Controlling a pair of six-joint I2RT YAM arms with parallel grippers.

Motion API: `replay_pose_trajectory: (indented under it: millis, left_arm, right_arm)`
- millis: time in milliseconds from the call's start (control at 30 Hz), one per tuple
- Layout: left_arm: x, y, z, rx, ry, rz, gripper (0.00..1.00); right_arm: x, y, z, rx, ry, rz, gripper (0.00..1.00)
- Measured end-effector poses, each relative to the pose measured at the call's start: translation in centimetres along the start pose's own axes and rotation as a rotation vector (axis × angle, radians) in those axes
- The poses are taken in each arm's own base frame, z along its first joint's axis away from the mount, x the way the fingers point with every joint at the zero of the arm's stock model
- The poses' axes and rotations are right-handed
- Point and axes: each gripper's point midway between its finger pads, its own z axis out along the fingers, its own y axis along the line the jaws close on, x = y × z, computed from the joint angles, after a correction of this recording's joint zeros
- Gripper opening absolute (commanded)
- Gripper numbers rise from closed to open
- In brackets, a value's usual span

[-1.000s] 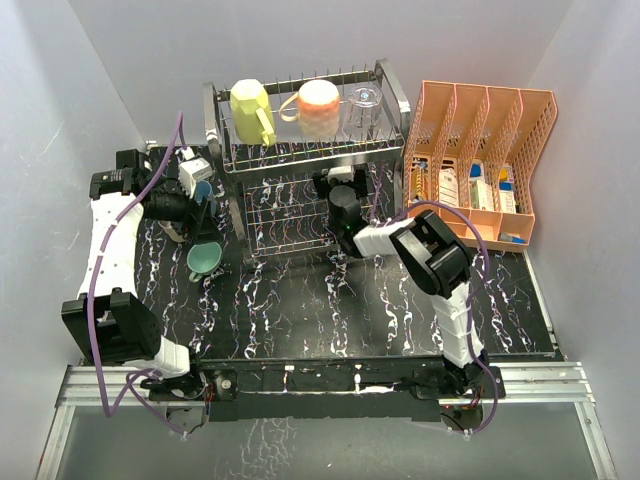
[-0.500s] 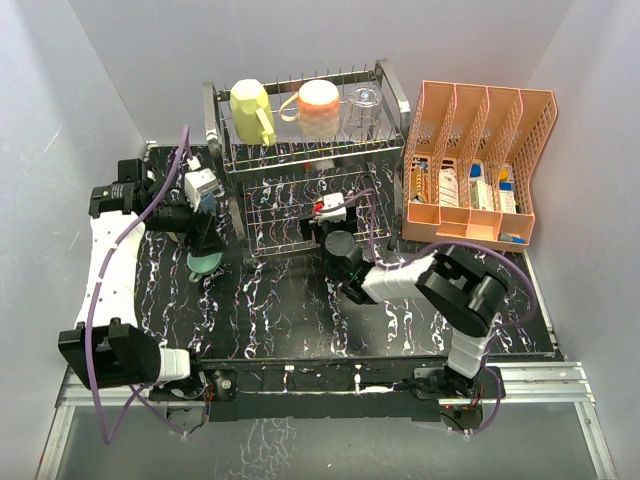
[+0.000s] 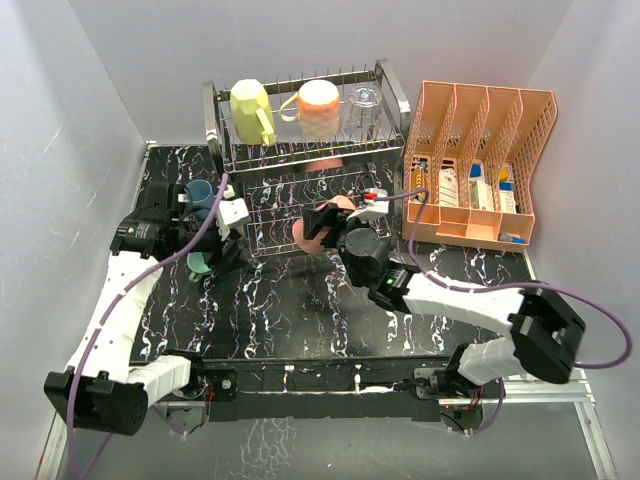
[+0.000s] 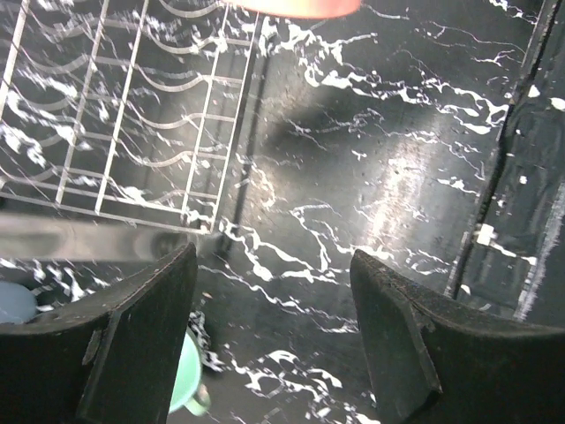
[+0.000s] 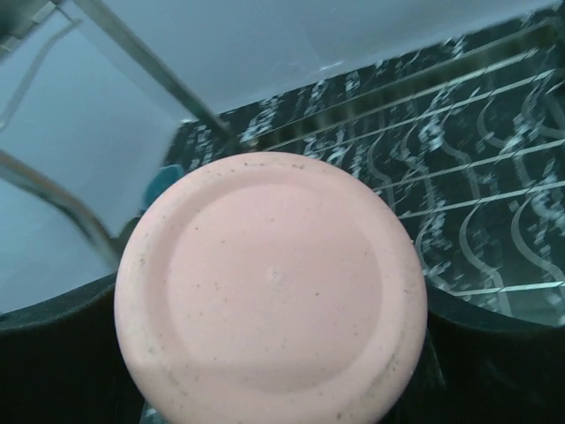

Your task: Unload the cups from the dish rack

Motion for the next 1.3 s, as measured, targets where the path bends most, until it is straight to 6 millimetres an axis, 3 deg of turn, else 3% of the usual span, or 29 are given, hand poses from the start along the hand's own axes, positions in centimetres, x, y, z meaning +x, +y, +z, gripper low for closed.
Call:
replay_pose_trajectory:
  millis: [233,433,733,1033,1167,1267,1300]
  left_arm:
    - [-3.2,-1.4,0.0,-0.050,-0.100,0.217,0.65]
    - [-4.6,-3.2,-0.2,-0.058,-0.171,0.331,0.64]
    - [-5.2,-3.9,0.1,-0.039,-0.186,0.348,0.56]
    - [-4.4,-4.0,0.3,-0.058,-0.177,0.289,0.42]
    - [-3.9,-3.6,0.6,-0.083,-0.174,0.247,0.25]
    - [-3.8,-3.5,0.7,-0.094,-0.177,0.203,0.00]
    - [-4.0,-3.1,0.6,-0.118,-0.183,0.190,0.00]
  right_arm:
    - [-1.1,3.3,-4.3,-0.134,0.167,0.471,0.26]
    - [2.2,5.4,-6.4,-0.187,0.384,0.739,0.26]
    - [6.8,8.3,-7.1,-0.197,0.638,0.985,0.25]
    - [6.4,11.3,-6.9,-0.253,0.720,1.166,0.26]
    - [5.4,13.5,-7.3,-0.312,0.740,1.211,0.39]
    - [5.0,14.4,-7.6,-0.330,0.744,1.229,0.66]
    - [4.8,14.3,-7.3,-0.324,0.730,1.243,0.81]
